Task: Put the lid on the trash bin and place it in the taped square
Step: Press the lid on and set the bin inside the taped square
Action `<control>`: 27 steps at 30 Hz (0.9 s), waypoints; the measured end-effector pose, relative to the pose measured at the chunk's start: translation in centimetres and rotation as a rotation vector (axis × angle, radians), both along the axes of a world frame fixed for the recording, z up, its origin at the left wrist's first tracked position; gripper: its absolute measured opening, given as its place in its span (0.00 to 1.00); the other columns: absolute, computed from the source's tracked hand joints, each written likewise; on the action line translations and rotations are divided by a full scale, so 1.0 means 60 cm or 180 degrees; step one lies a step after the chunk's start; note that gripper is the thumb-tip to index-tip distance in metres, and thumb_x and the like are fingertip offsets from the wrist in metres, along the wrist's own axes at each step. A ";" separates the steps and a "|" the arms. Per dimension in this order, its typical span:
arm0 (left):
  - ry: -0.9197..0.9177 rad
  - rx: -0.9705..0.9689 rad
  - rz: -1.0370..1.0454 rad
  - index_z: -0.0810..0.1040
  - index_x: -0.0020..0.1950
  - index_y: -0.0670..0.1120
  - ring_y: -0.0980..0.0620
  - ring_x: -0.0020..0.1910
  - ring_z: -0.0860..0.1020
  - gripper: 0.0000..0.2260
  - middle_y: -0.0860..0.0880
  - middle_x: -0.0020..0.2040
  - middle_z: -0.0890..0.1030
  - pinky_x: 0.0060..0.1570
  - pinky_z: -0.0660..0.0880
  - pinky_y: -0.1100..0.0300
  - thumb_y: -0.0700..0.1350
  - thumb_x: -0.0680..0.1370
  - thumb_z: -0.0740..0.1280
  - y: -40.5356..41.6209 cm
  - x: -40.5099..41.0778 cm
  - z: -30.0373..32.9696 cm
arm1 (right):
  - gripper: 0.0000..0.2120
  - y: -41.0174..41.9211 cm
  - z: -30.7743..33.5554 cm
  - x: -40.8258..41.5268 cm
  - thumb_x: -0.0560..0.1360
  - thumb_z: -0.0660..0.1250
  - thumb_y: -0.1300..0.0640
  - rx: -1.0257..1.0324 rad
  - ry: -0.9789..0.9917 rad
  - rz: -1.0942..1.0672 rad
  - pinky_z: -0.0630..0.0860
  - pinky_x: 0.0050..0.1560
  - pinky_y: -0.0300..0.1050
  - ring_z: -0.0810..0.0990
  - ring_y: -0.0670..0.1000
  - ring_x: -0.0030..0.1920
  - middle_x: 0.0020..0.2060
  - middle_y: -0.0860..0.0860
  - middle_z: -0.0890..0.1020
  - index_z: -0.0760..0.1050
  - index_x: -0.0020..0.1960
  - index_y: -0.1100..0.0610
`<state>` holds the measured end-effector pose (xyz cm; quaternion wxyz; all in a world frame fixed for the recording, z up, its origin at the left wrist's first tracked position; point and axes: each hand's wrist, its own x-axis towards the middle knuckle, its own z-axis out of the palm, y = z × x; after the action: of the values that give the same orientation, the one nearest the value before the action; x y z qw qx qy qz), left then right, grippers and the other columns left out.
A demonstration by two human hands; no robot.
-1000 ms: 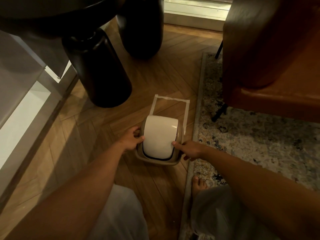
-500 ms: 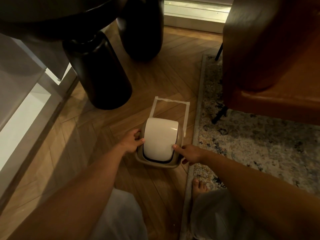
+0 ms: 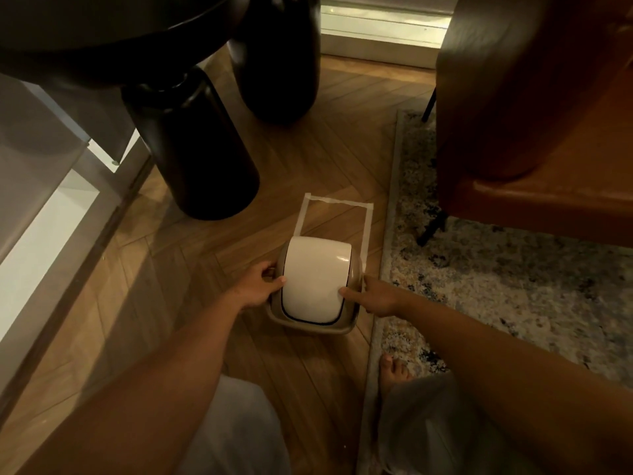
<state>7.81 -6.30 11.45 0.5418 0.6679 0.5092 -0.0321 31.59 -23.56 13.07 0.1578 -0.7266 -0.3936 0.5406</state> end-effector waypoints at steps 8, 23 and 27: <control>0.0057 -0.0014 -0.0227 0.59 0.79 0.51 0.45 0.73 0.67 0.37 0.47 0.77 0.66 0.66 0.71 0.45 0.53 0.75 0.73 -0.005 -0.002 -0.001 | 0.53 0.004 -0.004 -0.013 0.69 0.80 0.48 0.0612 -0.0147 -0.0123 0.71 0.72 0.58 0.68 0.54 0.75 0.75 0.53 0.69 0.50 0.81 0.54; 0.0147 0.0163 -0.0526 0.60 0.78 0.50 0.43 0.72 0.68 0.31 0.46 0.75 0.68 0.68 0.67 0.48 0.50 0.78 0.69 -0.013 0.007 0.004 | 0.57 0.001 -0.015 -0.009 0.66 0.83 0.55 0.0778 -0.0032 -0.0072 0.69 0.73 0.59 0.65 0.52 0.76 0.76 0.51 0.66 0.48 0.82 0.53; -0.0026 0.0171 -0.0559 0.60 0.78 0.50 0.44 0.72 0.68 0.34 0.46 0.75 0.69 0.66 0.66 0.53 0.45 0.76 0.72 -0.014 0.009 0.008 | 0.61 0.008 -0.013 -0.004 0.64 0.84 0.55 0.0658 -0.0137 -0.0055 0.68 0.74 0.60 0.63 0.55 0.78 0.77 0.54 0.64 0.46 0.82 0.55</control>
<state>8.34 -7.14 11.92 0.5209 0.7244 0.4471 -0.0630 31.38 -23.05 12.30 0.2280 -0.7213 -0.4443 0.4799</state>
